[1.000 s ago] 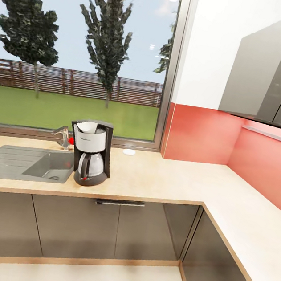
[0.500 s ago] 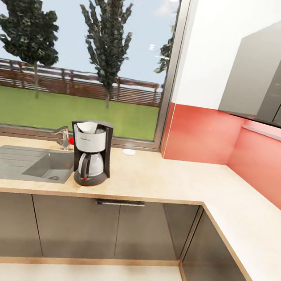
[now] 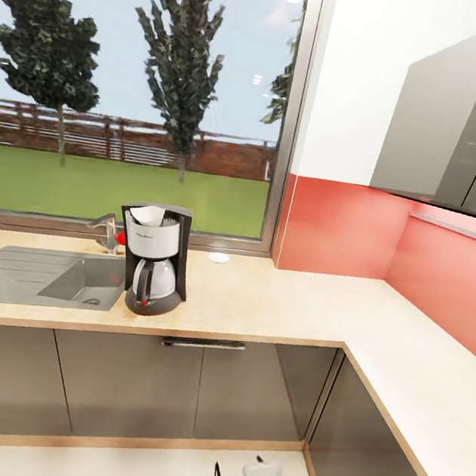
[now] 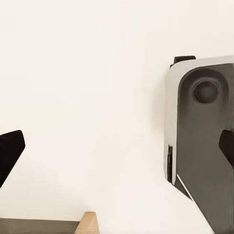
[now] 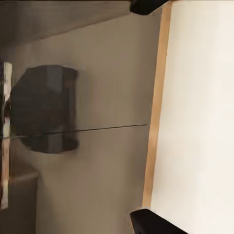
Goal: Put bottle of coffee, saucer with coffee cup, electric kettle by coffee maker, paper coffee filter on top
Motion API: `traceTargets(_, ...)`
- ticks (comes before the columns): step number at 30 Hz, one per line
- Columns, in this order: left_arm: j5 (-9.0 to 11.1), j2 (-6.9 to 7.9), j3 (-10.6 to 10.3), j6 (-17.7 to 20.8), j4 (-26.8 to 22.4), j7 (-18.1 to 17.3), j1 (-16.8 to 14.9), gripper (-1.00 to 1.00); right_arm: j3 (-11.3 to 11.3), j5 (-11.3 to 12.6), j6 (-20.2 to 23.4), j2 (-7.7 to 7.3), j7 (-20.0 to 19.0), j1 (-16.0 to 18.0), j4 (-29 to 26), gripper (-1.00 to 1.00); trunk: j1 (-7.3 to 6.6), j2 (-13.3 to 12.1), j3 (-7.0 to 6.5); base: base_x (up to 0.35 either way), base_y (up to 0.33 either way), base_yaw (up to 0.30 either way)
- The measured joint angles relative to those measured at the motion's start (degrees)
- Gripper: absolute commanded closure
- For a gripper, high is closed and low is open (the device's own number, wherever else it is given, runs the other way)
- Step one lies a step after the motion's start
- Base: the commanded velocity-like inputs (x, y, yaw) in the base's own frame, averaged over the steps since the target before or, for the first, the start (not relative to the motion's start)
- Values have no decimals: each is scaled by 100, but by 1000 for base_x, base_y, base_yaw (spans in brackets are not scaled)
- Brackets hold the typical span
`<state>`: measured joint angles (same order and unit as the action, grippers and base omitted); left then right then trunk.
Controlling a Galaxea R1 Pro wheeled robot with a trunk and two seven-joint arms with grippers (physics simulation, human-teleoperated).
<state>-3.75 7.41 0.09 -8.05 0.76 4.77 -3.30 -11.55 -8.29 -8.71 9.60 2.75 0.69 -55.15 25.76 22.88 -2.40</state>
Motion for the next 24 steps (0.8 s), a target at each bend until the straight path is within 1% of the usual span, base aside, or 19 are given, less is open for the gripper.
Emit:
traceTargets(2, 2, 32, 3, 14, 7, 0, 82, -100, -77, 0, 2, 10, 136, 0, -444, -100, 0, 0, 0, 0, 0, 0)
traceTargets(5, 2, 75, 3, 29, 12, 0, 164, -100, -122, 6, 4, 30, 273, 0, -1101, -100, 0, 0, 0, 0, 0, 0)
traceTargets(6, 0, 79, 2, 34, 13, 0, 172, -100, -125, 7, 4, 37, 285, 0, -1234, -100, 0, 0, 0, 0, 0, 0)
traceTargets(8, -3, 85, -8, 48, 23, 0, 189, -100, -134, 7, 6, 39, 311, 1, -1817, -100, 0, 0, 0, 0, 0, 0)
traceTargets(9, -4, 85, -10, 50, 30, 0, 192, -100, -135, 8, 8, 39, 315, 0, -1989, -100, 0, 0, 0, 0, 0, 0)
traceTargets(12, -5, 92, -16, 66, 115, -1, 204, -100, -147, 8, 12, 39, 324, 6, -2784, -100, 0, 0, 0, 0, 0, 0)
traceTargets(14, -5, 98, -17, 70, 139, -1, 206, -100, -152, 9, 15, 39, 326, 42, -2981, -100, 0, 0, 0, 0, 0, 0)
traceTargets(15, -6, 100, -17, 71, 147, -2, 209, -100, -154, 9, 19, 39, 327, 123, -3052, -100, 0, -1, 0, 0, 0, 0)
traceTargets(17, -6, 100, -18, 73, 157, -2, 220, -100, -151, 13, 29, 39, 328, 487, -3110, -100, 0, -1, 0, 0, 0, 0)
traceTargets(19, -6, 91, -19, 73, 161, -2, 237, -100, -142, 74, 57, 39, 329, 995, -3122, -100, 0, -1, -1, 0, 0, 0)
traceTargets(20, -6, 86, -20, 73, 162, -2, 242, -100, -133, 155, 107, 39, 331, 1263, -3104, -100, 0, -1, -1, 0, 0, 0)
traceTargets(22, -6, 81, -19, 73, 163, -2, 245, -100, -121, 403, 360, 39, 340, 1845, -2918, -100, 1, -2, -1, 0, 0, 0)
traceTargets(24, -6, 87, -19, 74, 163, -2, 244, -100, -101, 651, 712, 39, 348, 2559, -2494, -100, 1, -3, -1, 0, 0, 0)
